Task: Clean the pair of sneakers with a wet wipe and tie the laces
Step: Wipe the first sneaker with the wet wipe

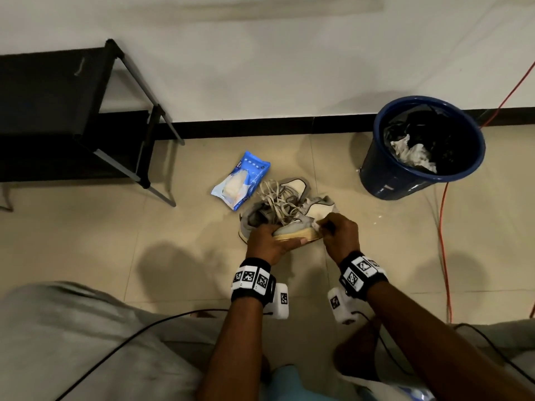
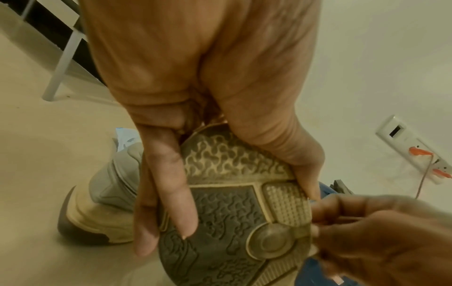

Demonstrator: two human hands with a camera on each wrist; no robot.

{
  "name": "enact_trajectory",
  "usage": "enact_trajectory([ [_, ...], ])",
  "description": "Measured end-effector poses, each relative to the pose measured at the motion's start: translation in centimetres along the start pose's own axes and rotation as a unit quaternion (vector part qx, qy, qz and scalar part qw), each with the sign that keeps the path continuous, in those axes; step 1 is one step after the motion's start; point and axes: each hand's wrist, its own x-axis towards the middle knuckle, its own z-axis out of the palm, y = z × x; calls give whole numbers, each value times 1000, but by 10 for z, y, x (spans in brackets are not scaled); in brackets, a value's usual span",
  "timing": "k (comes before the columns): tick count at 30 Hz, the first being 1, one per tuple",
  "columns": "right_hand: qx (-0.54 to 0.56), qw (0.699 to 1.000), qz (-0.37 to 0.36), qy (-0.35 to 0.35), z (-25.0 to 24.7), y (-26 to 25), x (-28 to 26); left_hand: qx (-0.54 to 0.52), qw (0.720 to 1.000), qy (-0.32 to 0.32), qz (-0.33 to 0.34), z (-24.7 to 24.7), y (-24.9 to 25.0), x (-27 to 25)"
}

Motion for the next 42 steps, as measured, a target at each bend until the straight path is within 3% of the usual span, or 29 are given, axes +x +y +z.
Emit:
enact_trajectory([
  [3, 6, 999, -32, -21, -3, -4, -16, 2, 1000, -7, 5, -1, -1, -1],
  [7, -32, 998, 61, -12, -8, 17, 14, -20, 1000, -22, 4, -3, -4, -2],
  [13, 12, 994, -92, -52, 4, -19, -34, -66, 996, -40, -36, -2, -18, -1],
  [18, -88, 996, 18, -22, -7, 18, 2, -98, 991, -67, -58, 5, -34, -1],
  [24, -43, 991, -102, -75, 13, -14, -44, -170, 974, -85, -123, 25, -49, -5],
  [27, -134, 977, -112, -119, 13, 3, -46, -175, 970, -115, -124, 32, -56, -10],
  [31, -192, 977, -28, -87, 3, 34, -32, -120, 976, -126, -127, 33, -62, -6],
  [34, -194, 975, -77, -80, 8, 33, -35, -97, 982, -125, -100, 36, -34, 9],
  [37, -106, 991, -49, -72, 23, 25, -44, -123, 979, -118, -109, 50, -19, 17],
  [40, -20, 999, 43, -27, 27, 27, -37, -103, 985, -62, -127, 72, -30, 17],
  [42, -4, 998, 55, -24, 23, 27, -33, -73, 986, -33, -143, 78, -36, 14],
])
